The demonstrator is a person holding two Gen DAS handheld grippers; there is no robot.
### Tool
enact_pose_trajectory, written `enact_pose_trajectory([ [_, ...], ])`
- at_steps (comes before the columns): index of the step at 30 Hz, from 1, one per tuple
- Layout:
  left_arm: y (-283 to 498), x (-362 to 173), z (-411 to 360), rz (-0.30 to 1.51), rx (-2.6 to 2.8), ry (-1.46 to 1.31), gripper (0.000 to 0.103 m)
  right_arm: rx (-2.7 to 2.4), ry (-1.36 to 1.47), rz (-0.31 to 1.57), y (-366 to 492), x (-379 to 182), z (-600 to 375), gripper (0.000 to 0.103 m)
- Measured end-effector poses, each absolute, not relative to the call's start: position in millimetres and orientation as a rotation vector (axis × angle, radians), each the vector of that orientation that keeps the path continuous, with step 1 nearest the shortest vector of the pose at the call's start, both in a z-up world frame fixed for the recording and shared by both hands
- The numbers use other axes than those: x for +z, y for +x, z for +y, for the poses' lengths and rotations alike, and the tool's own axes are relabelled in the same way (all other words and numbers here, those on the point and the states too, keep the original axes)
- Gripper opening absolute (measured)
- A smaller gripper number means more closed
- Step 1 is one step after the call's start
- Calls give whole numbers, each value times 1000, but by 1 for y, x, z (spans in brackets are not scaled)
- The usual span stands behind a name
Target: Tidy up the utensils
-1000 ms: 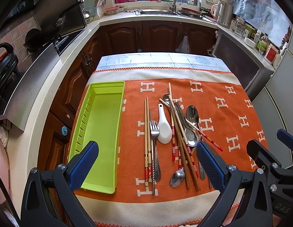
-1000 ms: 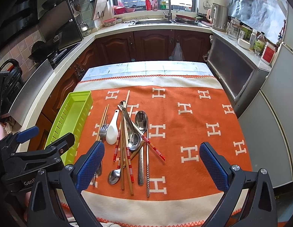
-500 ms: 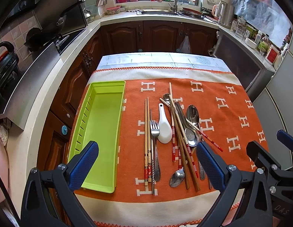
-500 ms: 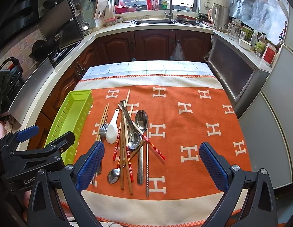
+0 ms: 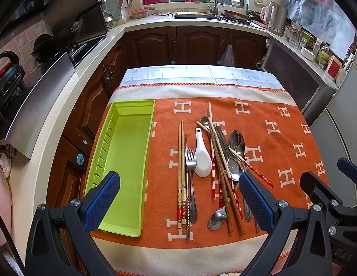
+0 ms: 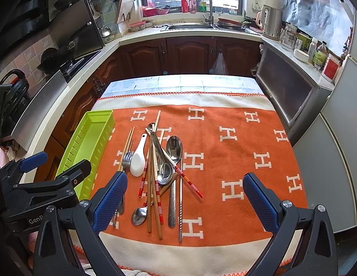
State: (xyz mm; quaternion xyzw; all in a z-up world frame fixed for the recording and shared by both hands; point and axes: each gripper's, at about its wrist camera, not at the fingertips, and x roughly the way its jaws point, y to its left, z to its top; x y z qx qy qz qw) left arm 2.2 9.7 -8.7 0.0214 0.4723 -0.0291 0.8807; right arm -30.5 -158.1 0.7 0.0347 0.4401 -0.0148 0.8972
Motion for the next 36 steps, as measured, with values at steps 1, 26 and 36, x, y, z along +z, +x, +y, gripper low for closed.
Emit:
enact_pose_trajectory([
  [1, 3, -9, 10, 984, -59, 44, 102, -30, 72, 912, -31, 1, -158, 102],
  [26, 12, -12, 2, 1005, -74, 42, 102, -16, 77, 920, -21, -3, -156, 100],
  [36, 36, -24, 16, 1062, -93, 20, 102, 23, 115, 933, -4, -6, -175, 89],
])
